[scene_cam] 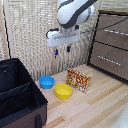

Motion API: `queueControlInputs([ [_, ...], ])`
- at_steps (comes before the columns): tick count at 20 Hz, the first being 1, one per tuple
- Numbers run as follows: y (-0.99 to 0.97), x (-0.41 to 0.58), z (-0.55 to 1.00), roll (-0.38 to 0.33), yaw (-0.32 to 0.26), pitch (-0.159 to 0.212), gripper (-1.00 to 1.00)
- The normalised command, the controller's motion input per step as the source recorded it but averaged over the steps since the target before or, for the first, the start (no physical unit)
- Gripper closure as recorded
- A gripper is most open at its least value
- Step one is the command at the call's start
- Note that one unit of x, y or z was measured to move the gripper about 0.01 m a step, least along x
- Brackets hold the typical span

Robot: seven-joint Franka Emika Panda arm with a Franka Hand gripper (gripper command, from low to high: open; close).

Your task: With caution, bring your gripper towards the upper drawer's hold. Grasp the drawer hold tightly with your gripper tool. Pull the drawer in your direction to reveal the contents of the top drawer.

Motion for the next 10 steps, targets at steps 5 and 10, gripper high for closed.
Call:
queueControlInputs([
  [5, 0.0, 0.039, 0.28, -0.329, 0.069, 0.002, -1.0],
  [10, 0.0, 0.031, 0.21, -0.346, 0.077, 0.029, -1.0],
])
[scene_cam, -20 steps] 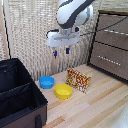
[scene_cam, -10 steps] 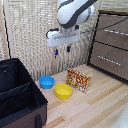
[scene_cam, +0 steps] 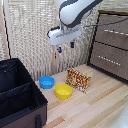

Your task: With caution, bring your gripper towards the upper drawer's hold. Grasp the drawer hold tightly with your gripper tool. Pull the drawer in your direction to reveal the contents of the top drawer.

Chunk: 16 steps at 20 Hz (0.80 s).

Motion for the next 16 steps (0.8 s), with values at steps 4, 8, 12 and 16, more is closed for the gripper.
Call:
queueControlInputs([
  [4, 0.0, 0.0, 0.13, -0.355, 0.099, 0.05, -1.0],
  [8, 0.02, 0.0, 0.08, -0.354, 0.13, 0.072, -1.0],
  [12, 0.01, 0.0, 0.07, -0.359, 0.132, 0.071, -1.0],
  [16, 0.0, 0.001, 0.05, -0.374, 0.131, 0.037, -1.0],
])
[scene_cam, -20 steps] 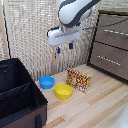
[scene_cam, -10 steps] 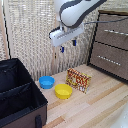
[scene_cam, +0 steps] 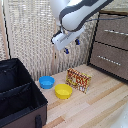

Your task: With caution, bring your gripper towards the upper drawer's hold. Grasp the drawer hold tightly with your gripper tool. Pull the drawer in your direction to reveal the contents of the top drawer.

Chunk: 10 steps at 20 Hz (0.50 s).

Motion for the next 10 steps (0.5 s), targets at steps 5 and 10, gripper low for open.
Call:
queueControlInputs([
  [5, 0.0, 0.083, 0.1, -0.369, 0.123, 0.003, -1.0],
  [10, 0.0, 0.153, 0.07, -0.369, 0.129, -0.004, -1.0],
])
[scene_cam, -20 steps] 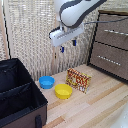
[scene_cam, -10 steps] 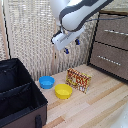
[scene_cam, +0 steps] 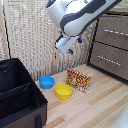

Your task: With caution, bring your gripper towards the upper drawer's hold. Grasp the drawer hold tightly with your gripper tool. Pull the drawer in your direction to reveal the contents of the top drawer.

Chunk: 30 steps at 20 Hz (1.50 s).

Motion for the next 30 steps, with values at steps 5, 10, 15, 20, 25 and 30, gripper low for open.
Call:
queueControlInputs([
  [5, 0.0, 0.209, 0.09, -0.348, 0.138, -0.035, -1.0],
  [10, 0.0, 0.207, 0.09, -0.349, 0.133, -0.026, -1.0],
  [15, -0.01, 0.242, 0.14, -0.357, 0.062, 0.006, -1.0],
  [20, -0.15, 0.102, 0.23, -0.338, 0.0, 0.013, -1.0],
  [25, -0.36, -0.072, 0.35, -0.248, -0.049, 0.005, -1.0],
  [30, -0.62, -0.245, 0.14, -0.173, 0.013, -0.047, -1.0],
])
